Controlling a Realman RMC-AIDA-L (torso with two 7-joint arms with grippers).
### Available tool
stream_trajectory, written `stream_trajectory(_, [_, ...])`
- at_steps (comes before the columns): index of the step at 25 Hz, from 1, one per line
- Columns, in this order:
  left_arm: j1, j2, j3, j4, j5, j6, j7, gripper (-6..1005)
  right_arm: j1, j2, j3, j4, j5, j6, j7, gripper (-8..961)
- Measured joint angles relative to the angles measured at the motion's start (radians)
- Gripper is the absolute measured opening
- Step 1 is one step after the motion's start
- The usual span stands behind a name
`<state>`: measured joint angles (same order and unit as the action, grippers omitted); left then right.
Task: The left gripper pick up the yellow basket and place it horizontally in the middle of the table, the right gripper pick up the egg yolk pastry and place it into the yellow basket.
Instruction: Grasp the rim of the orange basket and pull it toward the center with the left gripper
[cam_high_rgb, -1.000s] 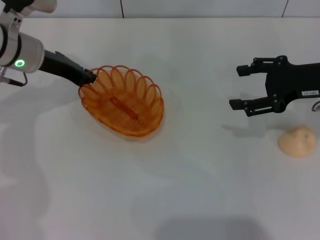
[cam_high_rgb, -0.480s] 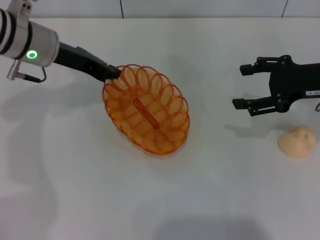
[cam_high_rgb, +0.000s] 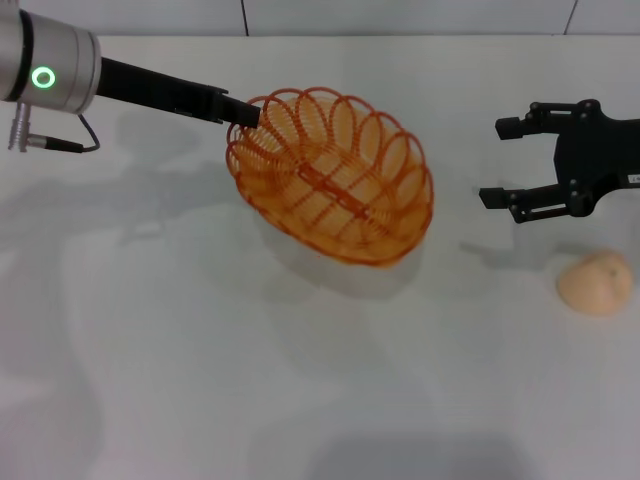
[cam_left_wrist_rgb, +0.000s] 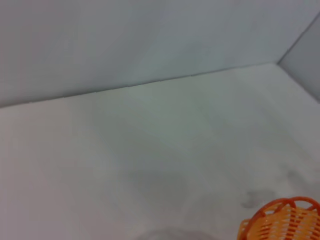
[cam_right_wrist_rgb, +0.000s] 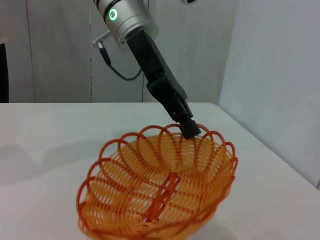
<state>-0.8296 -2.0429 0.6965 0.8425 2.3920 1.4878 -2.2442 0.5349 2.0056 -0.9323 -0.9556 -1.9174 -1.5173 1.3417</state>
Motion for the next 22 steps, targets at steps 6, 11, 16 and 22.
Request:
stream_trajectory(6, [-0.001,-0.001,0.003,-0.001,-0.019,0.027,-0.199,47,0.002,-0.004,0.0,-0.032,0.0,-0.002,0.003,833])
stream_trajectory(11, [-0.007,0.009,0.07,-0.002,0.008,0.043,-0.43,47,0.003,-0.005,0.0,-0.047,0.0,-0.003,0.002,833])
stream_trajectory(16, [-0.008,0.022,0.176,0.001,0.032,0.051,-0.599,46,0.0,-0.005,0.0,-0.067,0.0,-0.002,-0.008,833])
stream_trajectory(22, [-0.017,0.021,0.195,0.004,0.107,0.053,-0.703,47,-0.005,0.0,0.001,-0.065,0.0,0.0,-0.048,833])
